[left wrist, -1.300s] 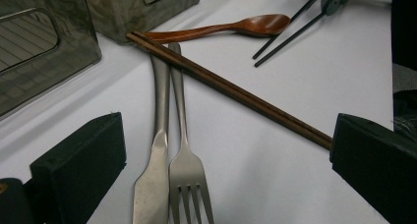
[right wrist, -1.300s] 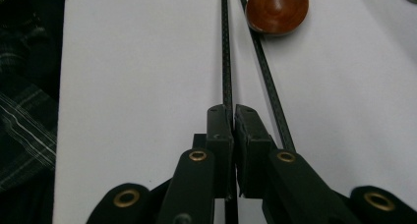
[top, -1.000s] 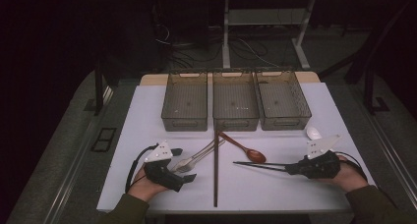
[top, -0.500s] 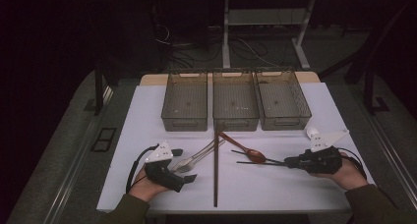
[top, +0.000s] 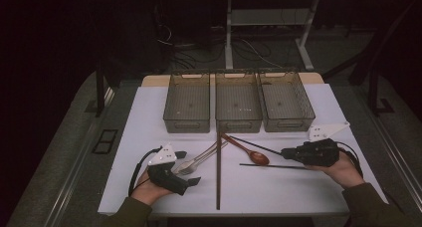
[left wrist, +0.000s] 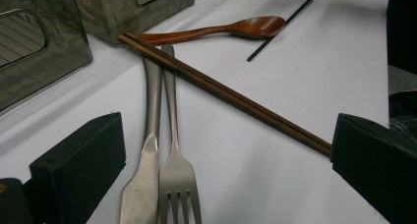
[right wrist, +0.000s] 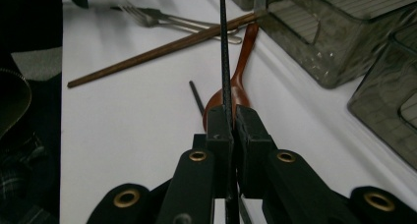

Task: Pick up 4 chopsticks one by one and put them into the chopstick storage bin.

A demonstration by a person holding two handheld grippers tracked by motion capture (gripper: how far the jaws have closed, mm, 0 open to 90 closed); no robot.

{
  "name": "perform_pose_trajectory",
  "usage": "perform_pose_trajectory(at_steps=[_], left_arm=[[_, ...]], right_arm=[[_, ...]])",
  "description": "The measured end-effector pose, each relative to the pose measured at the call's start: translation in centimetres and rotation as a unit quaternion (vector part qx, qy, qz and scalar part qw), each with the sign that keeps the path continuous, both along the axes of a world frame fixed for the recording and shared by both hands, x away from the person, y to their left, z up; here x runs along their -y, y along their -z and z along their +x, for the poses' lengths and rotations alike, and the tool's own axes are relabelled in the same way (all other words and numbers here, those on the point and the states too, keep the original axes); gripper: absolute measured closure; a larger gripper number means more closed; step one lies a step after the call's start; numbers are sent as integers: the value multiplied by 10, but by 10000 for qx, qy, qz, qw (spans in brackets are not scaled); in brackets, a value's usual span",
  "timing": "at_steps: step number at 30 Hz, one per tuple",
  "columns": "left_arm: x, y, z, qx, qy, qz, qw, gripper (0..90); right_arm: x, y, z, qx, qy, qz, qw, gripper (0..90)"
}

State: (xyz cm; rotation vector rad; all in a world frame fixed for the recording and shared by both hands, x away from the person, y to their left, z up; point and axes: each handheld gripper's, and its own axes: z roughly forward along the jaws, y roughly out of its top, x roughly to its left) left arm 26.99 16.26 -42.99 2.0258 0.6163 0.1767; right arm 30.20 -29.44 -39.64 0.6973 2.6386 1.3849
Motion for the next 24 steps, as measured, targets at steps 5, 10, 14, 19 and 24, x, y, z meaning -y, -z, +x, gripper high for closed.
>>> perform_pose_trajectory(at_steps=[5,10,14,19,24], left_arm=[[0,-1,0,7,-99,0,10000,0],[1,-3,-1,17,-150,91,9998,0],[2,-2,-2,-5,-121,139,9998,0],[3,-2,-2,-9,-117,98,9999,0],[4,-2,-2,-5,-84,91,9999,0]], right_arm=[[-4,-3,5,-14,156,94,9998,852],[-9,-8,10,33,347,141,9993,851],[-16,-12,16,45,432,137,9990,852],[-29,-16,23,68,571,123,9983,851],[-44,-17,32,73,665,41,9977,851]])
